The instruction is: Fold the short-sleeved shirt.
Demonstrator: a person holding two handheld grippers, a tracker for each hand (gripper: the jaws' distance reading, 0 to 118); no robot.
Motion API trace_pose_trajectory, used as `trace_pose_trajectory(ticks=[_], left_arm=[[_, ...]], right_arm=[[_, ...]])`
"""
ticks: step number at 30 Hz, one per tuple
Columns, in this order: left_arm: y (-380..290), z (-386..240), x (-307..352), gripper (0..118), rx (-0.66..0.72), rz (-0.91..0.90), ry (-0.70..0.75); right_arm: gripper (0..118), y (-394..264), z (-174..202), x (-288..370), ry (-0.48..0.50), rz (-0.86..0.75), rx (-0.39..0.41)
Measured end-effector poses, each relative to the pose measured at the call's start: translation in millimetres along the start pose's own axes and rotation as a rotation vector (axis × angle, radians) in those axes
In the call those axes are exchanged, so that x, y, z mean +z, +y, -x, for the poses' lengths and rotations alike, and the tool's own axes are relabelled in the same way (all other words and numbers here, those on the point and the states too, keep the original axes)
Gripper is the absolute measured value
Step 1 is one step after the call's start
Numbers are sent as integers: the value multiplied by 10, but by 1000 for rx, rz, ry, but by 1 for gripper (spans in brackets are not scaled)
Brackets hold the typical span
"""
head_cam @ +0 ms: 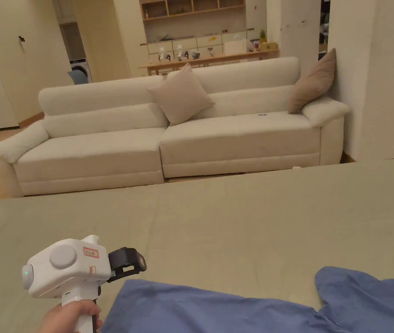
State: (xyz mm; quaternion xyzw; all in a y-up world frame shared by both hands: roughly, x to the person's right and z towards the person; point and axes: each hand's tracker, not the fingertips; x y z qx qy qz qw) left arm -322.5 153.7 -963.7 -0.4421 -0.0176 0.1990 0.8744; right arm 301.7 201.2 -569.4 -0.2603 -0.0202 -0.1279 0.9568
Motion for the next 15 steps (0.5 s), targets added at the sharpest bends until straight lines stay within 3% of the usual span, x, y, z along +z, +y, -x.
trace_pose_trajectory(ticks=[5,7,8,9,11,14,15], left_arm=[[-80,-115,-596,115,-248,123,178],[-163,-177,-599,112,-294,159,186],[-222,-205,-555,105,-327,95,189],[-246,-193,-515,96,-347,58,145],[-258,-182,-404,66,-443,-64,186],[-200,-171,-327,22,-400,-33,149],[-239,-187,-305,7,-308,98,71]], right_arm=[[0,-94,17,-200,14,25,-8],[0,-121,41,-226,10,31,13],[0,-138,52,-229,2,37,42],[0,-147,60,-245,-10,45,64],[0,-166,39,-281,2,49,59],[0,-186,18,-322,22,53,8],[0,-178,12,-349,22,55,6]])
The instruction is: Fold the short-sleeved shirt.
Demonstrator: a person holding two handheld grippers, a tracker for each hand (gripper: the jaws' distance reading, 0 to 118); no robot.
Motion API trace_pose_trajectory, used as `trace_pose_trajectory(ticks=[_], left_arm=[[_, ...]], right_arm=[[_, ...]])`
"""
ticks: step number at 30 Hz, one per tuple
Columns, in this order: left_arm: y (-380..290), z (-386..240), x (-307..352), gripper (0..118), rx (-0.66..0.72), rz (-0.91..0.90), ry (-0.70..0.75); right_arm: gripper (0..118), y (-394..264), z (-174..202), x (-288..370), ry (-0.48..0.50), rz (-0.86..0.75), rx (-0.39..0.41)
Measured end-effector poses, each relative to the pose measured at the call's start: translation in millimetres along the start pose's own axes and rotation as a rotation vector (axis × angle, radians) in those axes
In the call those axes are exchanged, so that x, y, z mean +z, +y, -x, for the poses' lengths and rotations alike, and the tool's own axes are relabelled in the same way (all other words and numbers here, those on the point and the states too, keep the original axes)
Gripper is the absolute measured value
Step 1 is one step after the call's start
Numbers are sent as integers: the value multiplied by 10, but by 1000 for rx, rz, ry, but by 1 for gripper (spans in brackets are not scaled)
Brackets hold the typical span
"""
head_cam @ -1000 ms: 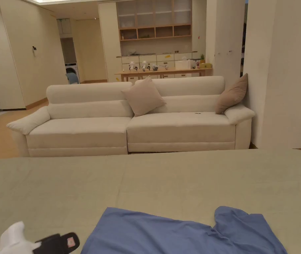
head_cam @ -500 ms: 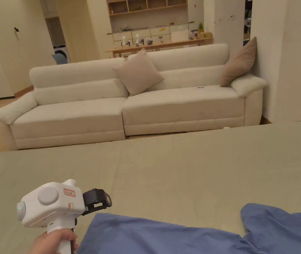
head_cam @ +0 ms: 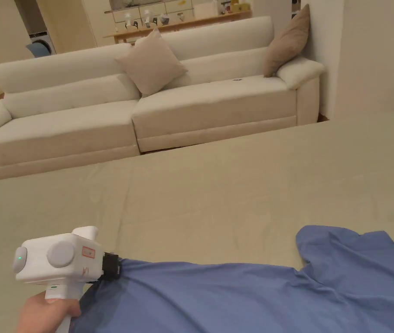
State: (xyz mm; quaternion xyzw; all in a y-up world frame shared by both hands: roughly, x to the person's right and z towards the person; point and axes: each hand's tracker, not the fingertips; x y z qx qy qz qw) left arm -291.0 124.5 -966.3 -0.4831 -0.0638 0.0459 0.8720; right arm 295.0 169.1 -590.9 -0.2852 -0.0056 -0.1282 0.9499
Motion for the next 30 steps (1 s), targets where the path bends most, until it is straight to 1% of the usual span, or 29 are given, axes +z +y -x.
trace_pose_trajectory(ticks=[1,2,3,4,6,9,11,12,13,15,16,17,18,19,20,22,23,24,25,26,27,28,29,30], left_arm=[[10,-36,27,5,23,6,4],[-13,-99,73,5,18,-3,19],[0,-140,118,4,-12,-15,32],[7,-158,171,4,-82,-55,49],[-20,-258,265,4,-75,-48,56],[-108,-342,532,4,-44,-107,-8],[-194,-448,815,4,-24,-139,-74],[-238,-491,916,4,-11,-156,-92],[-279,-543,1032,4,-30,-161,-90],[-374,-615,1236,4,-49,-173,-121],[-436,-646,1317,4,-76,-195,-122],[-488,-682,1400,4,-69,-193,-110],[-532,-704,1472,4,-77,-200,-107],[-536,-659,1499,4,-53,-215,-138],[-564,-642,1537,4,-11,-210,-183],[-622,-634,1582,4,51,-214,-205],[-605,-588,1561,4,39,-204,-201],[-629,-612,1559,4,33,-203,-184],[-645,-622,1565,4,8,-195,-156],[-672,-625,1570,4,6,-194,-154],[-658,-596,1541,4,13,-191,-153],[-673,-591,1540,4,20,-184,-156],[-700,-596,1539,4,25,-180,-156],[-725,-604,1540,4,22,-180,-156]], right_arm=[[0,15,-6,-35,-1,2,1],[0,43,-13,-84,-2,2,6],[0,74,-19,-124,-1,-1,8],[0,127,-30,-173,2,-4,4],[0,260,-35,-280,5,-19,5],[0,550,-150,-490,15,-19,-18],[0,755,-257,-680,-16,-23,-17],[0,835,-305,-772,-23,-22,-5],[0,933,-344,-862,-28,-28,9],[2,1101,-400,-1120,-22,43,71],[26,1155,-416,-1237,-20,66,86],[98,1209,-469,-1412,25,131,86],[116,1223,-487,-1595,100,216,75],[109,1149,-530,-1707,122,162,37],[112,1173,-481,-1868,81,210,85],[114,1188,-447,-2164,31,277,143],[112,1153,-454,-2316,17,314,144],[107,1114,-472,-2452,16,367,130],[96,1113,-382,-2524,-3,391,103],[81,1053,-335,-2603,-2,445,109],[81,958,-245,-2625,-29,441,147],[78,911,-120,-2539,-92,362,228],[61,886,-21,-2485,-103,354,264],[40,856,7,-2427,-60,363,227]])
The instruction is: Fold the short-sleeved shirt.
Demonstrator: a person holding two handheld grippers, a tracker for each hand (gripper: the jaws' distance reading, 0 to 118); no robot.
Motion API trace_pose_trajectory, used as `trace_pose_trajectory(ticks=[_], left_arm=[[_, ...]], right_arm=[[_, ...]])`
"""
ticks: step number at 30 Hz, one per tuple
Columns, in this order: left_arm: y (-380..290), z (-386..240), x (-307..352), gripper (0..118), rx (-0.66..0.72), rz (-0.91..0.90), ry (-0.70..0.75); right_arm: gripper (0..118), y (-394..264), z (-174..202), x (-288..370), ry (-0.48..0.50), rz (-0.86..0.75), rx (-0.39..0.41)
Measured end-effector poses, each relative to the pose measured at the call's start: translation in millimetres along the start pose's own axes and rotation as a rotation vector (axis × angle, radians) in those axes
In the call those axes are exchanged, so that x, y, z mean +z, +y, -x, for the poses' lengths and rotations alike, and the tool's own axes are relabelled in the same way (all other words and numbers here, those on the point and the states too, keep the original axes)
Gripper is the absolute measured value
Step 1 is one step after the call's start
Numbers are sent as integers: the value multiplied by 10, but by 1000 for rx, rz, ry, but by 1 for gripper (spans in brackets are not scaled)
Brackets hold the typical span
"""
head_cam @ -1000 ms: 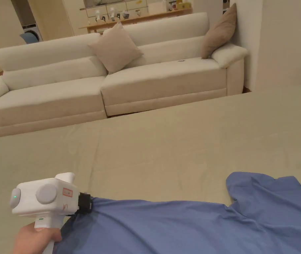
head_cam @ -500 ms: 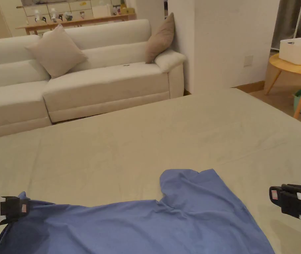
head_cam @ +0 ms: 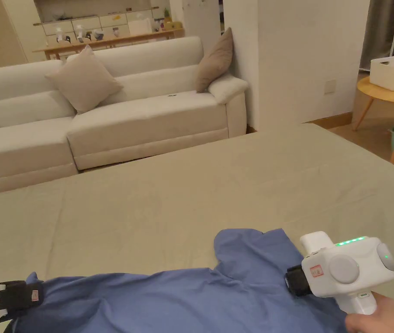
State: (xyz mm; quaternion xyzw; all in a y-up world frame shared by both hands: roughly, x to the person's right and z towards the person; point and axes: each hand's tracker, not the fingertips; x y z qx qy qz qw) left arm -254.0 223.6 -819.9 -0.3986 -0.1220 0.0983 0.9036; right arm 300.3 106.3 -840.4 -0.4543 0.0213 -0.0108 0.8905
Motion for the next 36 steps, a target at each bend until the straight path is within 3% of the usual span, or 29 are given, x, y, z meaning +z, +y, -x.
trace_pose_trajectory(ticks=[1,2,3,5,7,10,13,14,18,20,25,28,32,36], left_arm=[[-14,3,-4,4,-9,2,3],[-33,-19,11,4,-23,7,15],[-60,-39,36,4,-37,5,21],[-102,-53,109,4,-35,2,25],[-139,-86,274,4,-25,-42,40],[-97,-164,694,4,-9,-120,49],[2,-285,1276,4,53,-233,27],[36,-358,1508,4,22,-294,41],[143,-667,2412,4,-82,-486,153],[168,-743,2847,4,-55,-585,145],[339,-961,3555,4,-85,-634,237],[424,-1043,3788,4,-31,-668,200],[684,-1147,3829,4,-43,-665,247],[1110,-1132,3701,4,-4,-644,266]], right_arm=[[9,-52,52,70,-4,-2,-3],[5,-119,88,121,25,-21,-5],[5,-147,119,133,50,-13,-9],[5,-202,218,207,-57,-77,59],[5,-176,321,480,-127,-243,129],[5,15,382,1132,-48,-410,-1],[5,208,489,2012,-75,-615,-26],[5,280,510,2329,-39,-674,-49],[5,470,587,3356,11,-878,-58],[5,580,590,3823,-24,-945,-22],[5,818,473,4616,32,-1011,-106],[5,931,472,4868,71,-995,-125],[5,1168,511,5004,42,-990,-99],[5,1667,497,4997,28,-933,-160]])
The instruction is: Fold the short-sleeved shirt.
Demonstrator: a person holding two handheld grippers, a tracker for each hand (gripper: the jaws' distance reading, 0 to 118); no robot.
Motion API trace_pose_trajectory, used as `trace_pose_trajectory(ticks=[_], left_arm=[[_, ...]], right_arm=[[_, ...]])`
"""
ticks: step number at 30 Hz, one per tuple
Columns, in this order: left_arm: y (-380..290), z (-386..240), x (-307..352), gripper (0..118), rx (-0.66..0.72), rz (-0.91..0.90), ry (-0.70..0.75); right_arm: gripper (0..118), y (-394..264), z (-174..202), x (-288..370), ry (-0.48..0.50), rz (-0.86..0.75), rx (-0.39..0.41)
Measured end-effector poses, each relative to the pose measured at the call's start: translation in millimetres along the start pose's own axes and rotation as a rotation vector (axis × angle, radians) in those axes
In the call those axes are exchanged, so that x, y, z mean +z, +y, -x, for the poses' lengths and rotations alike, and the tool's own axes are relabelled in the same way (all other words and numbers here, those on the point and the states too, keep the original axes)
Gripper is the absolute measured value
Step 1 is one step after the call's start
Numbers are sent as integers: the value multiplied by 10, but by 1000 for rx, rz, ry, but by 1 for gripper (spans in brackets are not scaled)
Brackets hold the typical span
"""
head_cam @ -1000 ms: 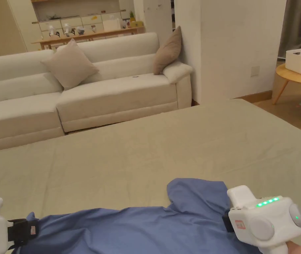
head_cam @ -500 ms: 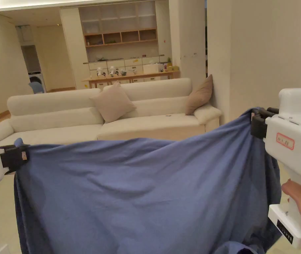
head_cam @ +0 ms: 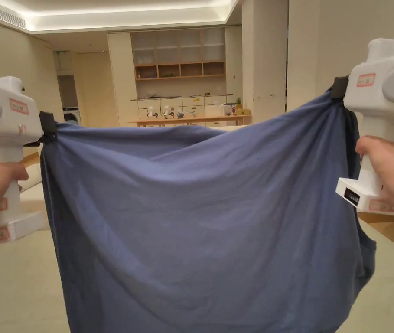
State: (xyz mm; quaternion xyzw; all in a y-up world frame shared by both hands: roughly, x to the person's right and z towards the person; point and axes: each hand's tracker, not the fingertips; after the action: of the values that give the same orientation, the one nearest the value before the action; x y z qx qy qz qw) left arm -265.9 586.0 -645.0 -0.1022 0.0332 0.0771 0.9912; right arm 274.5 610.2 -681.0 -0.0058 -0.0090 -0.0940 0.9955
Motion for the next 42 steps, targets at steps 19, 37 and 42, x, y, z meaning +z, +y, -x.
trace_pose_trajectory(ticks=[19,37,42], left_arm=[[653,-331,-1602,4,-83,-17,58],[-650,67,-1525,4,-102,77,29],[-1663,297,-758,4,-99,181,-34]], right_arm=[[5,626,229,-1623,-106,-36,141],[5,-900,-156,-1298,45,154,156],[5,-1769,-341,-472,98,312,193]])
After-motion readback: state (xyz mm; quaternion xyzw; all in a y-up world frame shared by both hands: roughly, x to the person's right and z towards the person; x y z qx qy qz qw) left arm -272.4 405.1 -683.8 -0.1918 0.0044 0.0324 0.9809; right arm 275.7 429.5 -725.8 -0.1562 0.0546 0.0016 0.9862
